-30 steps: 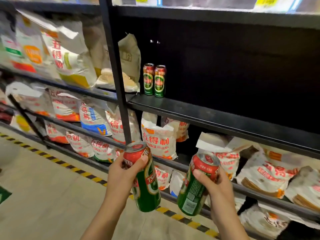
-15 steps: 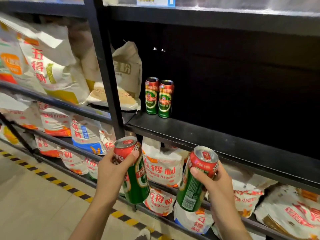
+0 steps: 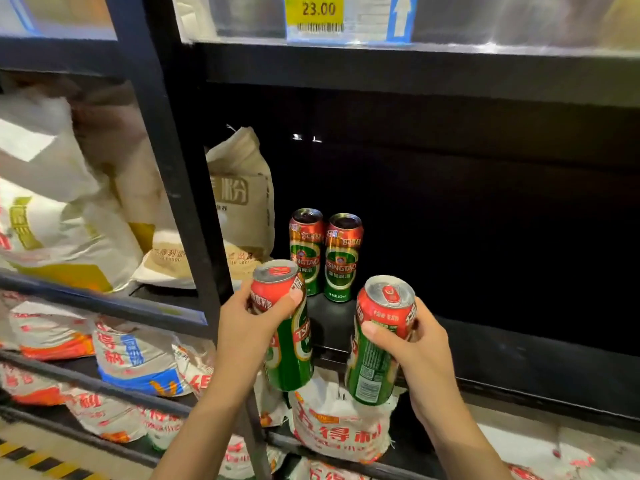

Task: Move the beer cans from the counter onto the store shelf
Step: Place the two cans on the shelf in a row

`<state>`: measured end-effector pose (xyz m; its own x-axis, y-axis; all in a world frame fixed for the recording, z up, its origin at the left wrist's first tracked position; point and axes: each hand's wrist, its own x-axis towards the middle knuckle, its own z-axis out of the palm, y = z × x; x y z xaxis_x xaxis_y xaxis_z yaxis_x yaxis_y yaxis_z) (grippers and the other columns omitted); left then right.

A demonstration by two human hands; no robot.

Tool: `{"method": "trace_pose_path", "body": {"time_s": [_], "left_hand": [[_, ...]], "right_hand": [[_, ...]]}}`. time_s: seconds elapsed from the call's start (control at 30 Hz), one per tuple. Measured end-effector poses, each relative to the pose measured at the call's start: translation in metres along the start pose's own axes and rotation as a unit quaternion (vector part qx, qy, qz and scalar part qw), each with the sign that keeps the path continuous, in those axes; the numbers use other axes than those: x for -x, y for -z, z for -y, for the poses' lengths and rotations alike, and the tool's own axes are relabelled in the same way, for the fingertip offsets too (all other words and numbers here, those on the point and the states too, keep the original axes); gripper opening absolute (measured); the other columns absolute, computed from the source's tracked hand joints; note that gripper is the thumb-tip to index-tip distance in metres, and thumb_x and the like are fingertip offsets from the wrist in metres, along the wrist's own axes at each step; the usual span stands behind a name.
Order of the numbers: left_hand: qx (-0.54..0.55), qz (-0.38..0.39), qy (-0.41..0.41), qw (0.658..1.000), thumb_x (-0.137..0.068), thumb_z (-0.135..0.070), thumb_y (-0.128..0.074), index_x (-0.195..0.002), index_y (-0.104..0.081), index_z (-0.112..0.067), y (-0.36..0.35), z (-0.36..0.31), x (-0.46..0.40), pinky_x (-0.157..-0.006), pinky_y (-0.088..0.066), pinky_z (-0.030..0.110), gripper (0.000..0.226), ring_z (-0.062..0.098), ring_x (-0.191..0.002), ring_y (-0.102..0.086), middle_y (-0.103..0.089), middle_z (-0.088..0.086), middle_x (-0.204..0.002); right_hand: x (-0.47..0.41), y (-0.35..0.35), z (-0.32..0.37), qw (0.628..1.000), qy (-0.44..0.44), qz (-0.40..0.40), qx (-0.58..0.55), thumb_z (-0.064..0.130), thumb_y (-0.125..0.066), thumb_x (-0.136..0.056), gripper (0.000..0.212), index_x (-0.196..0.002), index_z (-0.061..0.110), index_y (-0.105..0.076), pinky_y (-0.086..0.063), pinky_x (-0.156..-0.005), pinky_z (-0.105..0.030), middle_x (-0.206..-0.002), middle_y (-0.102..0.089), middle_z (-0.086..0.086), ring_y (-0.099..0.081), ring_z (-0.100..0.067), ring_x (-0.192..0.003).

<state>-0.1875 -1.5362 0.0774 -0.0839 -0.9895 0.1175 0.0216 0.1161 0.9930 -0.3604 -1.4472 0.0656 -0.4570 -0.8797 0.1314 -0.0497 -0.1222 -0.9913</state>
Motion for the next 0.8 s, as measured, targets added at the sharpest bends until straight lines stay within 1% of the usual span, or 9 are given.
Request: {"method": "trace_pose_path", "body": {"time_s": [0.03,0.13,0.23,0.33,0.47,0.6,0.7,0.8], "left_hand": [[-0.002,0.005,-0.006,1.000,-0.074,-0.023,-0.075,-0.103,-0.064,-0.028,0.000,0.000,-0.009,-0.063,-0.050,0.014,0.032,-0.001,-0.078,-0.066,-0.071,-0.008,-0.090],[-0.019,0.029,-0.029,0.999,-0.073,-0.023,-0.076,-0.109,-0.063,-0.026,-0.003,0.004,-0.034,-0.070,-0.053,0.018,0.039,0.002,-0.084,-0.066,-0.071,-0.008,-0.095],[-0.016,0.057,-0.044,0.997,-0.072,-0.021,-0.077,-0.109,-0.063,-0.025,-0.009,0.008,-0.051,-0.067,-0.051,0.012,0.041,0.002,-0.086,-0.066,-0.070,-0.007,-0.098],[-0.007,0.076,-0.044,0.996,-0.071,-0.022,-0.078,-0.112,-0.062,-0.025,-0.015,0.013,-0.064,-0.069,-0.050,0.010,0.044,0.002,-0.089,-0.065,-0.069,-0.007,-0.100],[0.006,0.090,-0.045,0.995,-0.071,-0.020,-0.078,-0.114,-0.061,-0.025,-0.018,0.021,-0.075,-0.070,-0.049,0.010,0.046,0.001,-0.090,-0.065,-0.069,-0.008,-0.101],[0.008,0.091,-0.039,0.995,-0.070,-0.020,-0.078,-0.115,-0.060,-0.027,-0.016,0.030,-0.083,-0.074,-0.050,0.011,0.049,0.001,-0.094,-0.064,-0.068,-0.010,-0.104],[0.017,0.081,-0.029,0.996,-0.071,-0.018,-0.077,-0.117,-0.058,-0.026,-0.016,0.033,-0.088,-0.074,-0.051,0.010,0.051,-0.001,-0.092,-0.063,-0.067,-0.011,-0.104],[0.032,0.084,-0.032,0.995,-0.071,-0.015,-0.076,-0.109,-0.059,-0.029,-0.016,0.035,-0.093,-0.070,-0.049,0.009,0.044,-0.003,-0.088,-0.064,-0.067,-0.010,-0.101]], "right_hand": [[-0.009,-0.006,-0.001,1.000,0.004,-0.008,0.002,0.048,-0.077,-0.045,0.072,-0.112,0.026,-0.061,-0.054,-0.078,-0.028,-0.100,-0.070,0.006,-0.067,-0.010,-0.092],[-0.031,-0.022,-0.003,1.000,0.013,-0.023,0.004,0.047,-0.080,-0.046,0.076,-0.116,0.026,-0.060,-0.055,-0.078,-0.028,-0.103,-0.069,0.006,-0.067,-0.009,-0.094],[-0.049,-0.033,-0.008,1.000,0.017,-0.024,-0.004,0.035,-0.089,-0.053,0.073,-0.119,0.026,-0.058,-0.055,-0.078,-0.027,-0.106,-0.069,0.005,-0.066,-0.008,-0.096],[-0.061,-0.041,-0.014,0.999,0.018,-0.030,0.000,0.038,-0.089,-0.053,0.074,-0.119,0.028,-0.058,-0.055,-0.081,-0.028,-0.108,-0.068,0.006,-0.065,-0.008,-0.099],[-0.072,-0.047,-0.022,0.999,0.019,-0.034,0.009,0.032,-0.084,-0.059,0.066,-0.119,0.027,-0.057,-0.054,-0.083,-0.029,-0.109,-0.068,0.005,-0.065,-0.008,-0.101],[-0.078,-0.052,-0.028,0.999,0.020,-0.038,0.013,0.029,-0.080,-0.057,0.062,-0.115,0.026,-0.058,-0.054,-0.078,-0.022,-0.106,-0.069,0.004,-0.065,-0.008,-0.098],[-0.081,-0.052,-0.032,0.999,0.017,-0.043,0.013,0.027,-0.079,-0.056,0.059,-0.111,0.027,-0.059,-0.053,-0.073,-0.016,-0.102,-0.070,0.005,-0.066,-0.006,-0.095],[-0.083,-0.051,-0.035,0.999,0.017,-0.046,0.019,0.026,-0.081,-0.056,0.055,-0.106,0.031,-0.059,-0.052,-0.072,-0.015,-0.100,-0.070,0.007,-0.066,-0.004,-0.093]]}}
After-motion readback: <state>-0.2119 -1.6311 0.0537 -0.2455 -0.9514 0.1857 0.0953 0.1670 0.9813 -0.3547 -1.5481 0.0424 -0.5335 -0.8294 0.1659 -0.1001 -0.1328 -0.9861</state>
